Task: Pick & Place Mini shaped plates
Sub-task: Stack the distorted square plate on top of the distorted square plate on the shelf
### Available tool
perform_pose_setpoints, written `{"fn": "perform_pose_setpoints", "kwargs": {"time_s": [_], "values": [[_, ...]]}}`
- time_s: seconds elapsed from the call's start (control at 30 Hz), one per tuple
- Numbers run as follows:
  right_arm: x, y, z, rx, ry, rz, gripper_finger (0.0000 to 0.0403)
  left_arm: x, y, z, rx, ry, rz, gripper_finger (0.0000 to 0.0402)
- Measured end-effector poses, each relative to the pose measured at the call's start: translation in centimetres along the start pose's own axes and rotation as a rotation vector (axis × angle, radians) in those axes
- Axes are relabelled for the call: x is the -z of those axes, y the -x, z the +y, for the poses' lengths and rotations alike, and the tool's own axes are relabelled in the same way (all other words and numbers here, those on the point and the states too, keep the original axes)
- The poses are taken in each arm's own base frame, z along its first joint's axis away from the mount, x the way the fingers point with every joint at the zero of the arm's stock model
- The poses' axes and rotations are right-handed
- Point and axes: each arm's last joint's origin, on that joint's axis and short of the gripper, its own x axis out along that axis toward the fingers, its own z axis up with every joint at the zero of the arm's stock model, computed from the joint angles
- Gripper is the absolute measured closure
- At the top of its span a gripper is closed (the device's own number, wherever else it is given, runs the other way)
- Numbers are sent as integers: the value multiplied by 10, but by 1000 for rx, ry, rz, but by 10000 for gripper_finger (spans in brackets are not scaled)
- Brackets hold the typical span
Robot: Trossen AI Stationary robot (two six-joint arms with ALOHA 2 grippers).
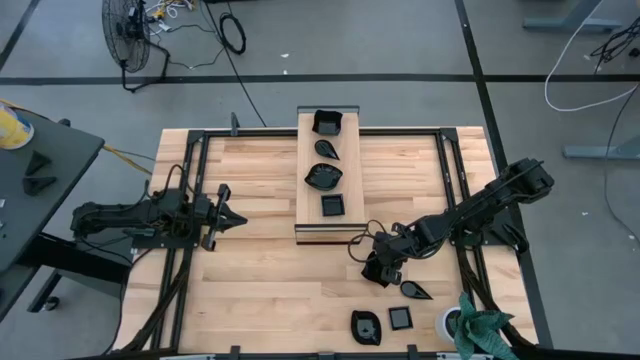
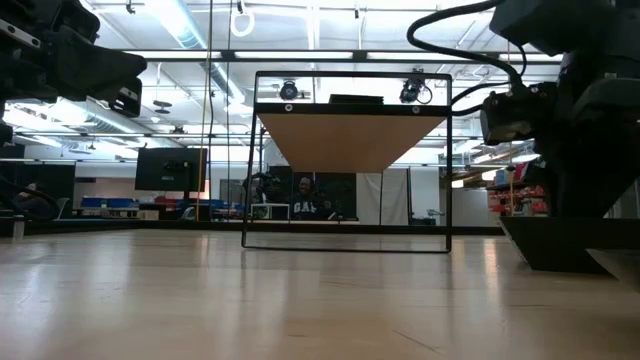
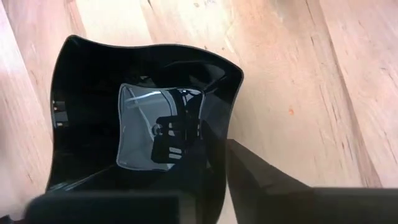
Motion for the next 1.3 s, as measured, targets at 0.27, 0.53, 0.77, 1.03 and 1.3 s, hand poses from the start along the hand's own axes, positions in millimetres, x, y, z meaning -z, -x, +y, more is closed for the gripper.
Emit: {"fn": "perform_pose_setpoints", "kwargs": {"time_s": [0.27, 0.53, 0.77, 1.03, 1.3], "values": [[0, 6, 1, -29, -16, -6, 389, 0, 0, 0, 0, 0, 0, 383], [-1, 28, 1, -92, -70, -51, 400, 0, 0, 0, 0, 0, 0, 383], [-3, 57, 2, -135, -129, -59, 401, 0, 0, 0, 0, 0, 0, 383], [-31, 100, 10, -204, -221, -210, 402, 0, 0, 0, 0, 0, 0, 383], [-79, 141, -10, -189, -352, -431, 403, 0, 0, 0, 0, 0, 0, 383]]}}
